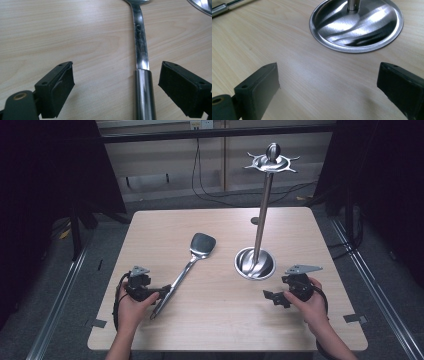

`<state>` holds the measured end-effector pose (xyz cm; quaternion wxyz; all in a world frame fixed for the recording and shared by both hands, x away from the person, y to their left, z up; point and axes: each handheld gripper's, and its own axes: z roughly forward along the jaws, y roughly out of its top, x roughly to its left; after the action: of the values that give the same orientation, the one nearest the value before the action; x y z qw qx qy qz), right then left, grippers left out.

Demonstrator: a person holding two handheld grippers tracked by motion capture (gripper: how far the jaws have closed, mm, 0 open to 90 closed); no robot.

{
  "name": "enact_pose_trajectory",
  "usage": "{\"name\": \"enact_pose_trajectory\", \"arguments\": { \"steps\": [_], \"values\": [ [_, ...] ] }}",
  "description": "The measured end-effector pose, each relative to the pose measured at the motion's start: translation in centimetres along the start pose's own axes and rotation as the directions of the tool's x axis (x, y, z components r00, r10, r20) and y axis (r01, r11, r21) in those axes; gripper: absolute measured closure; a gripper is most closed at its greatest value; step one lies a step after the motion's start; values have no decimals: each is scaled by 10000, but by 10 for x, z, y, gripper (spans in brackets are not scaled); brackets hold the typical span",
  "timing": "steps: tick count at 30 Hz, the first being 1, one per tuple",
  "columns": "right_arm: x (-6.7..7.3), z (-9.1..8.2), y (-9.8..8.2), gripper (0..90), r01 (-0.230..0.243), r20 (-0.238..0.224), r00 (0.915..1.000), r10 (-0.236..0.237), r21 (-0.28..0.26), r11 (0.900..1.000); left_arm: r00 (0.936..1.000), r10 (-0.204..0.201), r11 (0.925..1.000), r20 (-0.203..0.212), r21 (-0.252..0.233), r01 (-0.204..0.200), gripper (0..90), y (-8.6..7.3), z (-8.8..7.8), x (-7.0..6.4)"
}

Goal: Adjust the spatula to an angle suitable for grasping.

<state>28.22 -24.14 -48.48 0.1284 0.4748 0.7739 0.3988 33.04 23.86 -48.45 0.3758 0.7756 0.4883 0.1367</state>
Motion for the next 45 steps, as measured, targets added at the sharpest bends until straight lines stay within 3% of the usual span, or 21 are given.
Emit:
{"name": "enact_pose_trajectory", "arguments": {
  "steps": [8,10,12,14,16,17,19,21,26,34,39,45],
  "values": [
    [3,3,4,41,88,-73,9999,-88,-90,9999,9996,-129,9998,266,-127,133,177,-1,-5,1],
    [4,3,5,41,95,-95,9999,-97,-113,9999,9998,54,10000,190,-52,-53,203,-1,-7,3],
    [4,3,4,41,108,-95,9999,-109,-95,9999,9994,214,9998,256,-58,-212,311,0,-8,4],
    [4,3,3,41,124,-89,9999,-125,-64,9999,9989,289,9994,364,172,-295,473,1,-9,4],
    [5,3,3,43,121,-115,9999,-122,-33,9999,9991,199,9997,367,163,-205,597,3,-9,2],
    [5,3,2,43,141,-127,9998,-140,28,9999,9984,473,9983,311,319,-483,710,4,-10,1],
    [5,3,3,43,174,-145,9997,-174,27,9998,9961,799,9965,379,212,-807,832,5,-9,-2],
    [5,2,3,43,224,-143,9996,-224,-14,9997,9941,1025,9942,363,279,-1035,896,6,-8,-5],
    [5,2,2,43,214,-126,9997,-214,-6,9998,9918,1099,9931,652,347,-1123,900,4,1,-7],
    [5,-1,2,43,201,-77,9998,-202,-47,9998,9918,1066,9932,705,400,-1096,900,8,12,-8],
    [4,-5,0,43,157,2,9999,-157,-102,9998,9936,924,9949,643,350,-948,900,9,19,-5],
    [1,-10,-3,43,116,103,9999,-114,-154,9998,9926,791,9962,926,290,-820,900,12,25,-8]
  ]
}}
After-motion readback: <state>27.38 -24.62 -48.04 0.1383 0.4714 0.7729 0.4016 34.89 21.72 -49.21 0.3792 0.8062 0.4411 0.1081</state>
